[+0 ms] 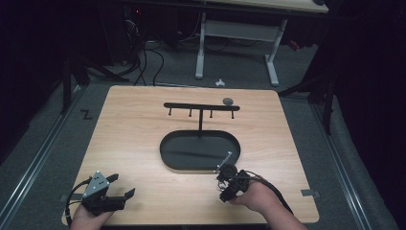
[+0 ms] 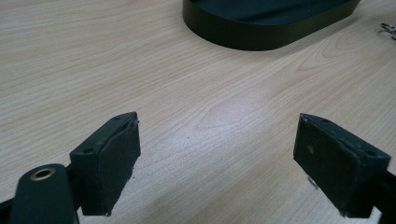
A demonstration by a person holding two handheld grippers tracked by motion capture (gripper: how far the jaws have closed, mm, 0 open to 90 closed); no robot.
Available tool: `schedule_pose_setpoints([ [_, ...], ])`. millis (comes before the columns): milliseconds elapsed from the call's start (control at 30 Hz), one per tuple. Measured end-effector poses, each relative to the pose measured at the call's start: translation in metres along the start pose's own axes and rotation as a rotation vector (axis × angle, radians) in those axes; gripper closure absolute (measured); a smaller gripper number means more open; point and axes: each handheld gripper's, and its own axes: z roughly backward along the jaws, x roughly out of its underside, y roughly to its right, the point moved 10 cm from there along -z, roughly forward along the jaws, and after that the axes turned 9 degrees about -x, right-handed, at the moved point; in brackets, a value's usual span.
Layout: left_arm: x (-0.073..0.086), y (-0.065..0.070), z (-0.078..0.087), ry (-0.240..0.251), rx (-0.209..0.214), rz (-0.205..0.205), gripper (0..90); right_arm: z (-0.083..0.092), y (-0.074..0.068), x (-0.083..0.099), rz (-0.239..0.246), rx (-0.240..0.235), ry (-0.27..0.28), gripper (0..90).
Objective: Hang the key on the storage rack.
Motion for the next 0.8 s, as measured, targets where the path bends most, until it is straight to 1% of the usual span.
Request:
schedule_pose_setpoints([
  [67, 0.000, 0.000, 0.000, -0.002, 0.001, 0.002, 15.3, 0.000, -0.001, -0.001, 0.005, -0.002, -0.002, 39.1],
  [233, -0.001, -0.001, -0.001, 0.000, 0.006, 0.005, 15.4, -0.001, -0.002, -0.001, 0.010, -0.008, -0.009, 41.6],
  [333, -0.001, 0.001, -0.002, -0.003, 0.011, 0.003, 15.4, -0.001, -0.001, -0.003, 0.018, 0.001, -0.008, 44.9],
  [367, 0.000, 0.002, -0.002, -0.005, 0.014, 0.001, 15.4, -0.002, 0.000, -0.004, 0.021, -0.005, -0.020, 48.3],
  [400, -0.001, 0.002, -0.002, -0.003, 0.013, -0.003, 15.4, -0.002, 0.000, -0.004, 0.021, -0.005, -0.020, 48.3],
  [467, -0.001, 0.003, -0.002, -0.003, 0.016, -0.009, 15.4, -0.004, 0.000, -0.004, 0.027, 0.001, -0.039, 50.5],
  [567, -0.001, 0.003, -0.001, -0.003, 0.018, -0.004, 15.4, -0.007, 0.000, -0.005, 0.028, -0.007, -0.062, 55.8],
  [600, -0.001, 0.003, -0.002, -0.003, 0.018, -0.005, 15.4, -0.009, 0.002, -0.006, 0.035, 0.005, -0.072, 59.4],
  [633, -0.001, 0.003, -0.002, -0.003, 0.018, -0.004, 15.4, -0.009, 0.002, -0.006, 0.035, 0.005, -0.072, 59.4],
  [667, -0.001, 0.003, -0.002, -0.004, 0.019, -0.003, 15.4, -0.009, 0.002, -0.007, 0.052, 0.008, -0.076, 61.1],
  [767, -0.001, 0.003, -0.002, -0.004, 0.021, -0.003, 15.5, -0.012, 0.002, -0.008, 0.060, 0.020, -0.087, 62.9],
  [800, -0.001, 0.003, -0.002, -0.005, 0.021, -0.004, 15.5, -0.013, 0.002, -0.007, 0.073, 0.022, -0.093, 63.4],
])
